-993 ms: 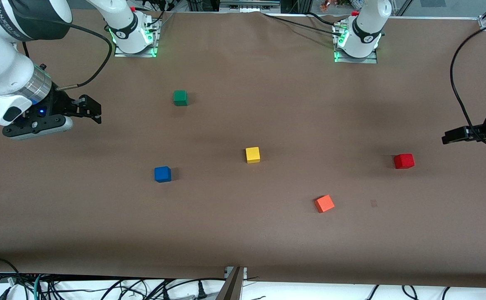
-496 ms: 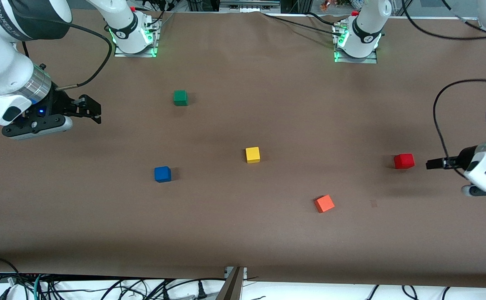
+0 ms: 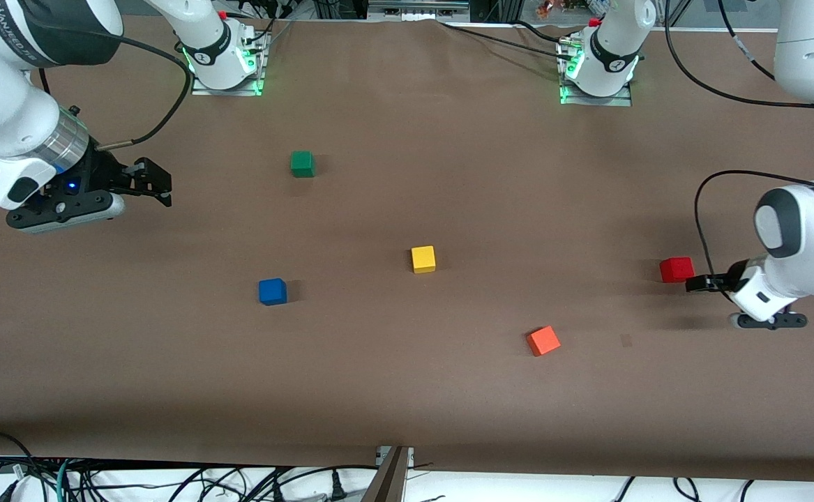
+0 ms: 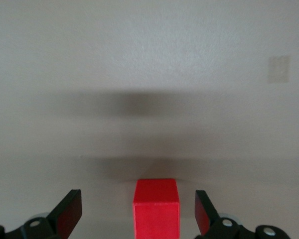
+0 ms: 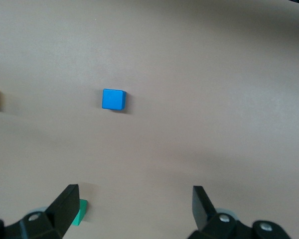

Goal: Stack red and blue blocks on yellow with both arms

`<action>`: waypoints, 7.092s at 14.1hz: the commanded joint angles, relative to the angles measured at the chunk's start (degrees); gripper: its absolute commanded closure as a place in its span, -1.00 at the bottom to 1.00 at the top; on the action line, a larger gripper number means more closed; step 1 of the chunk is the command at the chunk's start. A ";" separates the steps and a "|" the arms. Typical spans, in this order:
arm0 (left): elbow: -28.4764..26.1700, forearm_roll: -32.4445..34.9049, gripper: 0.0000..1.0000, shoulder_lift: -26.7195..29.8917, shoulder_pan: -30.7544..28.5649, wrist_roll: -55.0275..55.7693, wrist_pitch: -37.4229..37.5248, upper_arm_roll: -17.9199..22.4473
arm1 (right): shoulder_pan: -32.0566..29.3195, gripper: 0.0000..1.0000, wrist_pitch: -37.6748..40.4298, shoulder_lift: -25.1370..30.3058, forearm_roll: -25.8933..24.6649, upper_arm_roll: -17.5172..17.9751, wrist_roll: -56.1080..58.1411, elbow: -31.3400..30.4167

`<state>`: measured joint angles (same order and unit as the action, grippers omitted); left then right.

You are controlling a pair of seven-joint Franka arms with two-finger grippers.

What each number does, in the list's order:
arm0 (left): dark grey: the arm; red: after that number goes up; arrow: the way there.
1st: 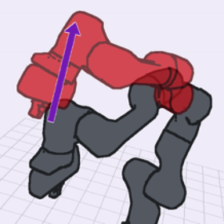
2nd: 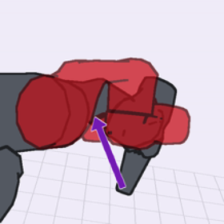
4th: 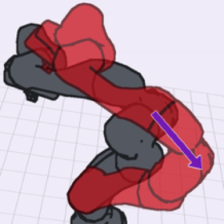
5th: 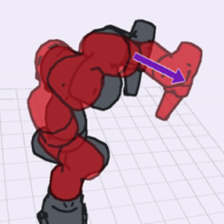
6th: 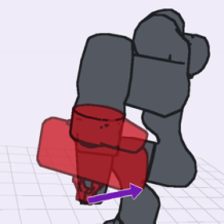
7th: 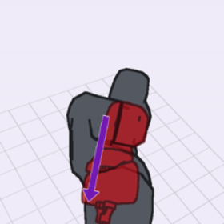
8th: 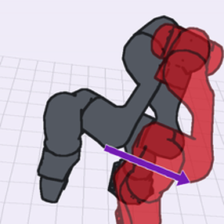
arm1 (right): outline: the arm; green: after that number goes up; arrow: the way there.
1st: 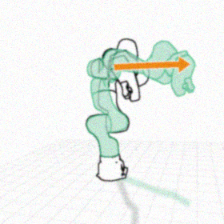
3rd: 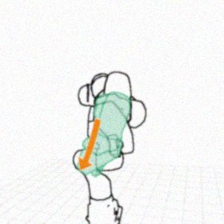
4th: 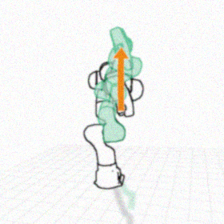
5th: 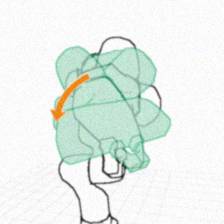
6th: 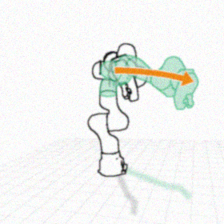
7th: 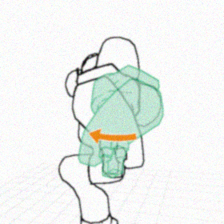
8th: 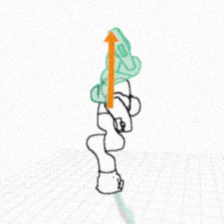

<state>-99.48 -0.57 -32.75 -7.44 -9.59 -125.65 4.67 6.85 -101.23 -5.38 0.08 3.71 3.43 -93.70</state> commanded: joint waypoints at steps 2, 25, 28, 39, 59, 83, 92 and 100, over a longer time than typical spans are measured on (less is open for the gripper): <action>-6.86 -0.83 -1.00 2.78 -0.03 -1.48 -4.16 -0.45 | 0.18 -1.00 -0.11 0.63 -0.87 0.16 0.52 0.10; 10.77 -0.22 1.00 2.01 17.42 36.27 5.77 -15.57 | 1.50 -1.00 -9.68 -14.22 0.00 0.33 2.11 1.16; 18.08 -0.31 1.00 -4.15 23.77 40.69 5.77 -15.57 | 3.08 -1.00 -15.73 -18.95 0.45 0.42 1.67 1.16; 26.53 -0.31 1.00 -13.48 40.12 57.23 5.33 -11.53 | 6.78 -0.97 -35.52 -33.82 0.53 0.51 -5.45 0.37; 34.68 -0.48 -1.00 -14.01 42.42 56.97 14.87 -5.12 | 12.48 0.49 -15.59 -33.12 4.49 1.74 -20.54 12.83; 36.64 -0.39 -1.00 5.42 11.30 13.28 38.46 -3.61 | 34.29 0.42 -29.19 -40.67 -1.40 1.04 -58.01 22.95; 36.46 -0.39 -1.00 6.29 11.30 13.63 40.31 -2.74 | 34.81 0.10 -31.66 -42.17 -5.53 0.78 -57.84 22.86; 17.42 -0.31 -1.00 20.52 8.67 13.02 34.87 -3.88 | 34.11 -0.98 -31.05 -41.47 -6.85 0.77 -57.05 22.86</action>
<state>-73.20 -0.68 -18.14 1.92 4.33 -87.43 1.56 40.91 -132.88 -46.59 -5.97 4.85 -53.73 -72.45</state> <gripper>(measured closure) 0.000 0.115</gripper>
